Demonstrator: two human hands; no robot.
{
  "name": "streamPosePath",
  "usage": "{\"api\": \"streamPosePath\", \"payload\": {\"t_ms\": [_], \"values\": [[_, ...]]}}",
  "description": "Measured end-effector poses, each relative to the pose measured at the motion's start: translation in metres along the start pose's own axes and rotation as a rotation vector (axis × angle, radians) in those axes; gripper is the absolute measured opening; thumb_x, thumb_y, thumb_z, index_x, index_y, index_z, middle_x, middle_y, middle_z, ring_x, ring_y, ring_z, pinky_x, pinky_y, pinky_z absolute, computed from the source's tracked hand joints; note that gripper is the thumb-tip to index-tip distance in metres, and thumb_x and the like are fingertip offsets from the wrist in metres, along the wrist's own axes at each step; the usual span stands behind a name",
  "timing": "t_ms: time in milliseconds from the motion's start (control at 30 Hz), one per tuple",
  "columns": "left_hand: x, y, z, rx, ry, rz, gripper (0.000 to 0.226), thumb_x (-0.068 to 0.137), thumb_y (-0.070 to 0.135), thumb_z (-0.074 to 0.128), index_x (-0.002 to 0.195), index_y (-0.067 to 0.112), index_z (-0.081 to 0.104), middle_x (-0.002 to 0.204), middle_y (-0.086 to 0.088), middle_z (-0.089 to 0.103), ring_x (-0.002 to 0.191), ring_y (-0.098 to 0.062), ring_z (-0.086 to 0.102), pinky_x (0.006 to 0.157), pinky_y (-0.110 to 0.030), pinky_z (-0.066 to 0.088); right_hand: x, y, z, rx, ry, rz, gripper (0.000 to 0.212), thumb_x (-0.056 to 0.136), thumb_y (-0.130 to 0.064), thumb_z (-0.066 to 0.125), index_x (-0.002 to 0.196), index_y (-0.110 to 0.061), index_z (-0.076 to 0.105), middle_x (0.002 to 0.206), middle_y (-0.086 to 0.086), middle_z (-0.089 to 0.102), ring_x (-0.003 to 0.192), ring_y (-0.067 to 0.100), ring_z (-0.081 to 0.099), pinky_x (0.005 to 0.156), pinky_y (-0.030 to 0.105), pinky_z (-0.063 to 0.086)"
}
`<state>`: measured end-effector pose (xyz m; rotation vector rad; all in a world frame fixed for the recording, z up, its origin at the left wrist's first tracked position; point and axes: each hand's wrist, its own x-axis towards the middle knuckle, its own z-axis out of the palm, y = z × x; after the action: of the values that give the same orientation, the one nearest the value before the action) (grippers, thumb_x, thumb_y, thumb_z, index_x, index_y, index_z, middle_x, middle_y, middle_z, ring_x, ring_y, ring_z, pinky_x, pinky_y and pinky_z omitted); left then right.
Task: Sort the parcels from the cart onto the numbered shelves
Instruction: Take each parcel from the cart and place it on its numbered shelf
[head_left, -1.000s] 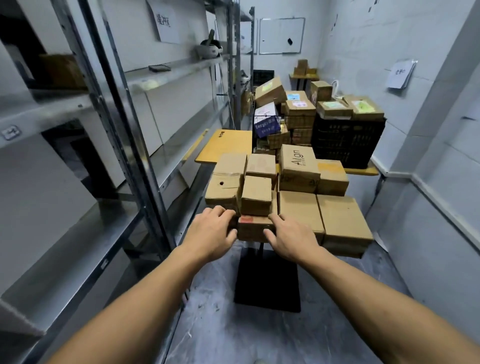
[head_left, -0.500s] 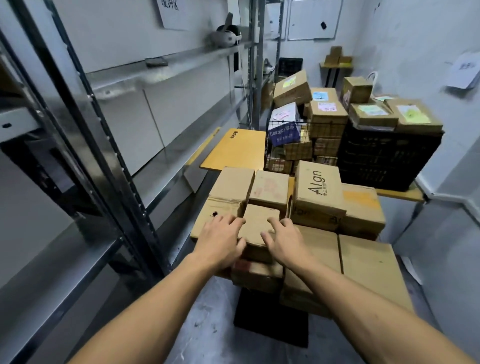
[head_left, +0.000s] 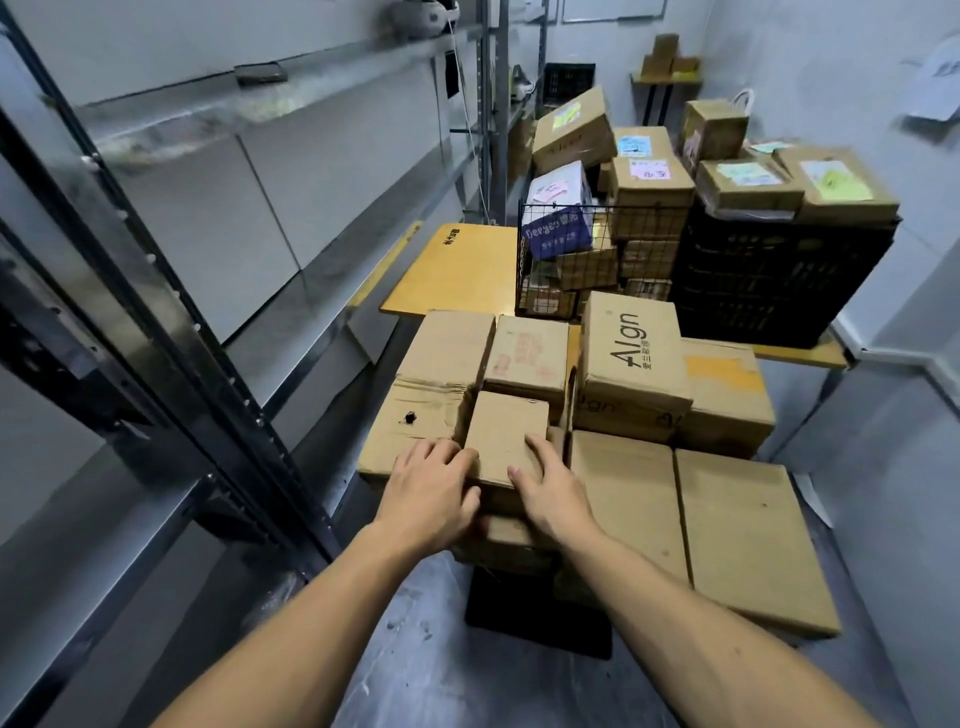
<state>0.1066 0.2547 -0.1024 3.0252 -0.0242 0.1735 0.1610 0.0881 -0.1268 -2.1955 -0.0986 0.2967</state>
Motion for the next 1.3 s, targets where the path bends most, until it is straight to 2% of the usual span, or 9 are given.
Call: {"api": "streamPosePath", "payload": {"t_ms": [200,400,533,700,800,900,1067,1200,1300], "values": [[0.0,0.004,-0.004,-0.153,0.127,-0.013,0.045,0.091,0.047,0.049,0.132,0.027,0.052,0.127,0.005,0.054,0.117,-0.02,0.044,0.101,-0.035,0.032,-0.01,0.004,-0.009,0.218,0.049,-0.055,0.053,0.096,-0.022,0.064,0.146,-0.027,0.047,0.147,-0.001,0.053,0.135,0.018,0.048,0.103,0.016,0.031],[0.0,0.016,-0.012,-0.554,0.189,-0.114,0.051,0.091,0.048,0.043,0.136,0.025,0.051,0.127,0.004,0.056,0.12,-0.015,0.048,0.104,-0.035,0.037,-0.026,0.008,-0.021,0.366,0.096,-0.131,0.051,0.096,-0.016,0.064,0.143,-0.029,0.049,0.138,-0.01,0.056,0.132,0.007,0.049,0.113,0.027,0.037],[-0.001,0.021,-0.012,-0.809,0.222,-0.197,0.047,0.091,0.045,0.049,0.135,0.028,0.052,0.129,0.01,0.054,0.117,0.0,0.047,0.095,-0.015,0.033,-0.037,0.006,-0.029,0.441,0.085,-0.17,0.049,0.097,-0.013,0.062,0.141,-0.031,0.048,0.14,-0.014,0.054,0.132,-0.002,0.047,0.116,0.035,0.037],[-0.006,0.026,-0.013,-0.989,0.197,-0.148,0.049,0.088,0.054,0.048,0.135,0.041,0.049,0.129,0.022,0.051,0.119,0.016,0.043,0.088,0.003,0.029,-0.044,0.002,-0.041,0.496,0.059,-0.217,0.051,0.097,-0.008,0.061,0.14,-0.032,0.047,0.141,-0.016,0.052,0.131,-0.004,0.048,0.114,0.044,0.04],[-0.005,0.028,-0.018,-1.076,0.252,-0.12,0.041,0.088,0.054,0.047,0.128,0.046,0.052,0.128,0.02,0.053,0.121,0.01,0.047,0.095,-0.003,0.033,-0.047,-0.002,-0.044,0.557,0.061,-0.243,0.052,0.097,-0.006,0.06,0.138,-0.034,0.046,0.143,-0.01,0.052,0.133,0.006,0.049,0.114,0.049,0.04],[-0.003,0.029,-0.021,-1.216,0.317,-0.176,0.037,0.088,0.048,0.05,0.123,0.041,0.059,0.128,0.01,0.056,0.119,0.0,0.053,0.102,-0.021,0.042,-0.048,-0.004,-0.047,0.592,0.039,-0.279,0.052,0.098,-0.004,0.059,0.137,-0.036,0.048,0.142,-0.015,0.052,0.133,0.006,0.05,0.114,0.049,0.04],[-0.004,0.029,-0.021,-1.209,0.232,-0.152,0.058,0.079,0.052,0.06,0.135,0.039,0.05,0.139,0.006,0.051,0.124,-0.009,0.053,0.105,-0.04,0.044,-0.046,-0.006,-0.052,0.427,0.048,-0.286,0.046,0.099,-0.012,0.058,0.138,-0.036,0.052,0.146,-0.009,0.05,0.136,0.002,0.044,0.118,0.04,0.035],[-0.008,0.034,-0.025,-1.114,0.232,-0.124,0.055,0.078,0.05,0.062,0.131,0.047,0.049,0.135,0.014,0.053,0.125,0.001,0.049,0.107,-0.036,0.042,-0.046,-0.014,-0.058,0.271,0.078,-0.225,0.038,0.098,-0.038,0.058,0.136,-0.035,0.058,0.142,-0.005,0.048,0.134,0.004,0.043,0.112,0.021,0.032],[-0.01,0.036,-0.03,-1.004,0.293,-0.109,0.052,0.08,0.038,0.063,0.13,0.046,0.05,0.131,0.015,0.053,0.122,0.003,0.049,0.106,-0.028,0.041,-0.049,-0.021,-0.063,0.25,0.049,-0.198,0.058,0.087,-0.06,0.052,0.137,-0.03,0.058,0.139,-0.003,0.051,0.131,0.007,0.046,0.111,0.024,0.033]]}}
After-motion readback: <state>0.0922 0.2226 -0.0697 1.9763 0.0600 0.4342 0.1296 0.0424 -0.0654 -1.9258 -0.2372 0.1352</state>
